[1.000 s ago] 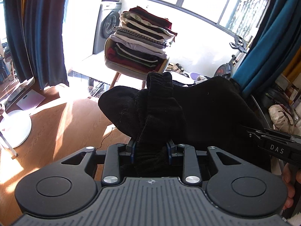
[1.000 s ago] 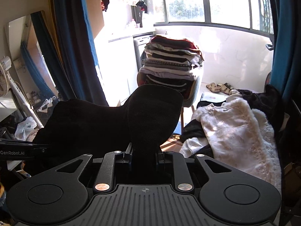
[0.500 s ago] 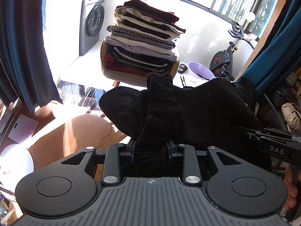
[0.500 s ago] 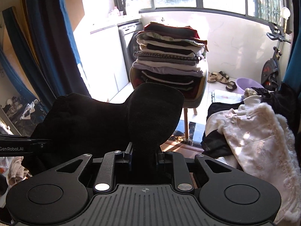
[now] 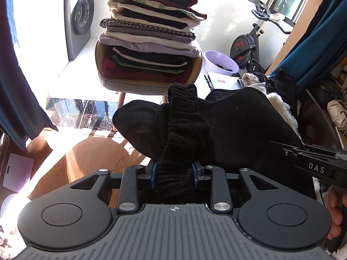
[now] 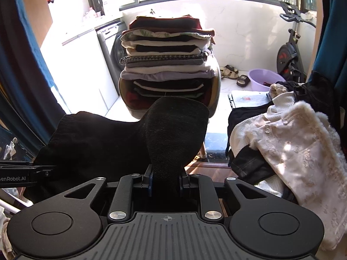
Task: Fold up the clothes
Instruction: 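Lift the folded black sweatpants with both grippers and carry them toward the clothes stack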
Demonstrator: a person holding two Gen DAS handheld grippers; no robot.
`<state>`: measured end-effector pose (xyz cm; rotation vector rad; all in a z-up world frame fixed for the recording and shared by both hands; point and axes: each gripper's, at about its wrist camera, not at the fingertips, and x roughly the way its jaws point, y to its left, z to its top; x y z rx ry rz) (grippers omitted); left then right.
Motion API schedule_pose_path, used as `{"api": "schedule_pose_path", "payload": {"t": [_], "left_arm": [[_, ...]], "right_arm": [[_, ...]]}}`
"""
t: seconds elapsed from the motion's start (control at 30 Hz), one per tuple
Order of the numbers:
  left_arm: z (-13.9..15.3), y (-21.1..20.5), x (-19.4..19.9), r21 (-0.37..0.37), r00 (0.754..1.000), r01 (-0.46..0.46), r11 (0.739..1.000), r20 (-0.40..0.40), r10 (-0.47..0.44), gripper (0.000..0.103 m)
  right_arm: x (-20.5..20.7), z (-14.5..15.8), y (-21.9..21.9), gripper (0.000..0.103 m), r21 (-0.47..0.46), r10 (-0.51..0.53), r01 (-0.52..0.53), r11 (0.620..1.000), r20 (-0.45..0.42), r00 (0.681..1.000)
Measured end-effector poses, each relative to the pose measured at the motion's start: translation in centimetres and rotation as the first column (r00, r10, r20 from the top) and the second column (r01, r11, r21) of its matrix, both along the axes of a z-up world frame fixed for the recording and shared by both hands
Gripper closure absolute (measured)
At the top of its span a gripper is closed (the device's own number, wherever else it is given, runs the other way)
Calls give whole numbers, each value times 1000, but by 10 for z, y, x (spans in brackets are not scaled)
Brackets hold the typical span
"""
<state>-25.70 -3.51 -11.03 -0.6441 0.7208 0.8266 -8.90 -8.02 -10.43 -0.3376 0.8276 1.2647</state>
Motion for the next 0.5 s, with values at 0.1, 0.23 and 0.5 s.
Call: {"api": "schedule_pose_path", "payload": {"t": [0.1,0.23,0.5], "left_arm": [[3,36,15,16,1000,-13,1000,-4,13,73],[14,95,53,25,1000,-29,999,9,28,73],[41,187,145,94,997,12,995,77,-20,73]], "right_arm": [[18,-6,36,85,8,13,-13,1000,-15,1000],[56,4,98,85,43,19,-19,999,-13,1000],[173,40,191,85,110,-10,7,994,27,1000]]}}
